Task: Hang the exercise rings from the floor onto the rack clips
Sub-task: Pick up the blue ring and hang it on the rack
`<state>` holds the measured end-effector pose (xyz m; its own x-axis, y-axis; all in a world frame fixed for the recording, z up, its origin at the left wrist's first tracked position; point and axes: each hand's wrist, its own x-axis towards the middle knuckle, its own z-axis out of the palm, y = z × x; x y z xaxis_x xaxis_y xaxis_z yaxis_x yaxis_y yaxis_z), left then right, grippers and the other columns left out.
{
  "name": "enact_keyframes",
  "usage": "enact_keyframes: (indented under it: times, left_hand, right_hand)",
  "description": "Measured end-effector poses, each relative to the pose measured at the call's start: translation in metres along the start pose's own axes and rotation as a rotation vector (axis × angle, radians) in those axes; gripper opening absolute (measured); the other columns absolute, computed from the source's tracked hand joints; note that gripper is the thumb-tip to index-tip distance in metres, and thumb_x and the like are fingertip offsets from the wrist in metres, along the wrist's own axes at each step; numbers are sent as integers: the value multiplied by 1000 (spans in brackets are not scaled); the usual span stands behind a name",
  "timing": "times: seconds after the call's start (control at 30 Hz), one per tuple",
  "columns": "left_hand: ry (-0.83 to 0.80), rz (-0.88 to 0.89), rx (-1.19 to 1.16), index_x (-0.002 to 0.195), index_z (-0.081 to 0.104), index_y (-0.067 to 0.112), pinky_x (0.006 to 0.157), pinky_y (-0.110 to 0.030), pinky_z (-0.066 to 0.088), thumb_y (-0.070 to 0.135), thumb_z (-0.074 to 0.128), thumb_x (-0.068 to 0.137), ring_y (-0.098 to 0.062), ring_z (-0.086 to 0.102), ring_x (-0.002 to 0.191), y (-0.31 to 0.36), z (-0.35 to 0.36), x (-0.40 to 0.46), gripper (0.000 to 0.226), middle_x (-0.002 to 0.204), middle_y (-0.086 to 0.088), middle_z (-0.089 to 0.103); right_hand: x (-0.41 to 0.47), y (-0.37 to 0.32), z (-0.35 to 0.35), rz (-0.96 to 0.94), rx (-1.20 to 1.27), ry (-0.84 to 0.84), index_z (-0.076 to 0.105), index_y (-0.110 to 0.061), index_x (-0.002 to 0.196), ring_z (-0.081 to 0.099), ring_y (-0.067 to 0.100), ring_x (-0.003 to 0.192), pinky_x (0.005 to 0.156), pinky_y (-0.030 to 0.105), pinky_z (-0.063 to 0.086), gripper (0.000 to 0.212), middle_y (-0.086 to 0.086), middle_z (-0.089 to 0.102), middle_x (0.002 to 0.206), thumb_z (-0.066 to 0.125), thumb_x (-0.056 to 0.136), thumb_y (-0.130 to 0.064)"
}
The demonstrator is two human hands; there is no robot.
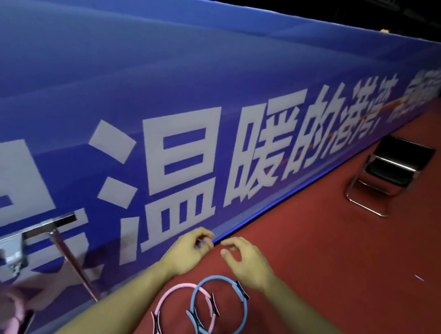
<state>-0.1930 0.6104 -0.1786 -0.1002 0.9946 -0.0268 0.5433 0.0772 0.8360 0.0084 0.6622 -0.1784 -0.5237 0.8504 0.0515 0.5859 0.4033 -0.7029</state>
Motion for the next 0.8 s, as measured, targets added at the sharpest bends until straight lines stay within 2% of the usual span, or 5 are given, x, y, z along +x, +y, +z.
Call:
enact_keyframes:
  times: [0.17, 0.27, 0.4, 0.63, 0.8]
  left_hand:
    - [37, 19, -156, 116, 63, 27, 88, -14, 48, 21, 62, 100, -1, 64, 95, 20, 36, 50, 17, 108, 8, 70]
    - [33, -12, -208, 118, 64, 25, 91, -14, 47, 20, 64, 99, -11, 66, 101, 6, 54, 82, 20, 112, 2, 70]
    - [14, -66, -260, 113, 64, 28, 90, -13, 47, 16, 65, 99, -8, 63, 94, -23, 75, 139, 19, 113, -2, 70]
    - [57, -104, -328, 120, 65, 17, 90, -14, 48, 14, 63, 99, -7, 63, 97, -60, 104, 237, 21, 115, -3, 69]
    - [25, -84, -305, 121, 64, 14, 95, -30, 54, 23, 60, 94, -15, 68, 99, -114, 157, 274, 29, 113, 2, 70]
  right_hand:
    - [24, 58, -18, 69, 206, 167, 68, -22, 115, 65, 2, 103, 92, 14, 45, 21, -6, 70, 111, 66, 95, -25]
    - [52, 89, -12, 103, 269, 150, 68, -18, 117, 66, 6, 108, 100, 25, 49, 22, -2, 70, 114, 67, 95, -18]
    - [101, 133, -3, 158, 261, 83, 67, -20, 123, 64, 8, 113, 104, 32, 49, 30, -3, 68, 122, 64, 95, -28]
    - [182, 212, 7, 155, 259, 62, 68, -15, 119, 67, 13, 106, 99, 33, 51, 35, 1, 70, 115, 60, 93, -38]
    - [224, 295, 63, 196, 267, -1, 68, -15, 116, 68, 14, 105, 97, 40, 53, 35, 0, 71, 114, 58, 94, -41]
